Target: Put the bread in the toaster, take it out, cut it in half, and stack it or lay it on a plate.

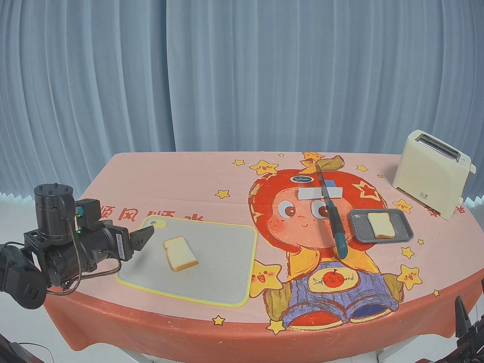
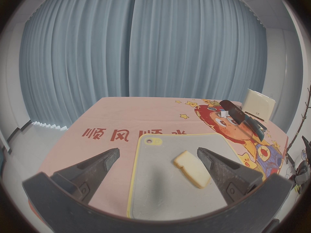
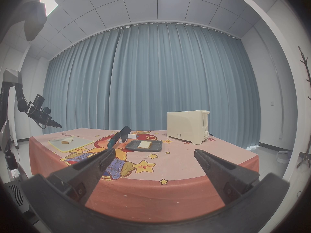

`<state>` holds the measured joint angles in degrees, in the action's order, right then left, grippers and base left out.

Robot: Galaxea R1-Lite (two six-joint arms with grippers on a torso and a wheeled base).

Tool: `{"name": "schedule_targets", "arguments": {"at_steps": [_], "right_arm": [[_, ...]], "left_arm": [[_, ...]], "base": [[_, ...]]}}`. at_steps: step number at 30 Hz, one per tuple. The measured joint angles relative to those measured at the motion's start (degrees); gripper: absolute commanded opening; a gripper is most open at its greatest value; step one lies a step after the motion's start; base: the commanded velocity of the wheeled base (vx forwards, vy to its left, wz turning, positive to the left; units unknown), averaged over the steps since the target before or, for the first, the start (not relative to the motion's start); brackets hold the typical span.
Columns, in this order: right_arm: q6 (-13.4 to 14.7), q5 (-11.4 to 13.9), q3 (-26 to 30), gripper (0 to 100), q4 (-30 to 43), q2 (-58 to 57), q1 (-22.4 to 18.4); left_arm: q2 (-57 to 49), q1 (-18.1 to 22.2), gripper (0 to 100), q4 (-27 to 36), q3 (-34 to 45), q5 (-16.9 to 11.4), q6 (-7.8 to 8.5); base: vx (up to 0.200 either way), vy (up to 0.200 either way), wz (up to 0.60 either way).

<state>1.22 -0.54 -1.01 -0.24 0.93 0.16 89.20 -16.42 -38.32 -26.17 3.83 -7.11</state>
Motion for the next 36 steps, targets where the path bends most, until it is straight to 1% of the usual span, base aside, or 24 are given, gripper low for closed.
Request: {"name": "schedule_targets", "arguments": {"at_steps": [8, 13, 18, 23, 28, 33, 36], "right_arm": [[0.0, 0.0, 0.0, 100, 0.0, 0.0, 0.0], [0.0, 0.0, 0.0, 100, 0.0, 0.0, 0.0], [0.0, 0.0, 0.0, 100, 0.0, 0.0, 0.0], [0.0, 0.0, 0.0, 100, 0.0, 0.0, 0.0], [0.0, 0.0, 0.0, 100, 0.0, 0.0, 0.0], [0.0, 0.0, 0.0, 100, 0.0, 0.0, 0.0], [0.0, 0.0, 0.0, 100, 0.0, 0.0, 0.0]], "left_arm": [[1.8, -1.8, 100, -0.4, -0.1, -0.1, -0.28], [2.3, -2.2, 100, -0.4, -0.3, 0.2, -0.52], [3.4, -2.3, 100, -0.4, -0.4, 2.6, -0.57], [4.9, -3.2, 100, -0.4, -0.2, 3.2, -0.52], [6.1, -4.3, 100, -0.4, -0.3, 4.8, -0.57], [7.9, -4.8, 100, -0.5, -0.4, 7.2, -0.59], [8.6, -5.0, 100, -0.4, -0.5, 7.6, -0.61]], "base": [[0.000, 0.000, 0.00], [0.000, 0.000, 0.00], [0.000, 0.000, 0.00], [0.000, 0.000, 0.00], [0.000, 0.000, 0.00], [0.000, 0.000, 0.00], [0.000, 0.000, 0.00]]}}
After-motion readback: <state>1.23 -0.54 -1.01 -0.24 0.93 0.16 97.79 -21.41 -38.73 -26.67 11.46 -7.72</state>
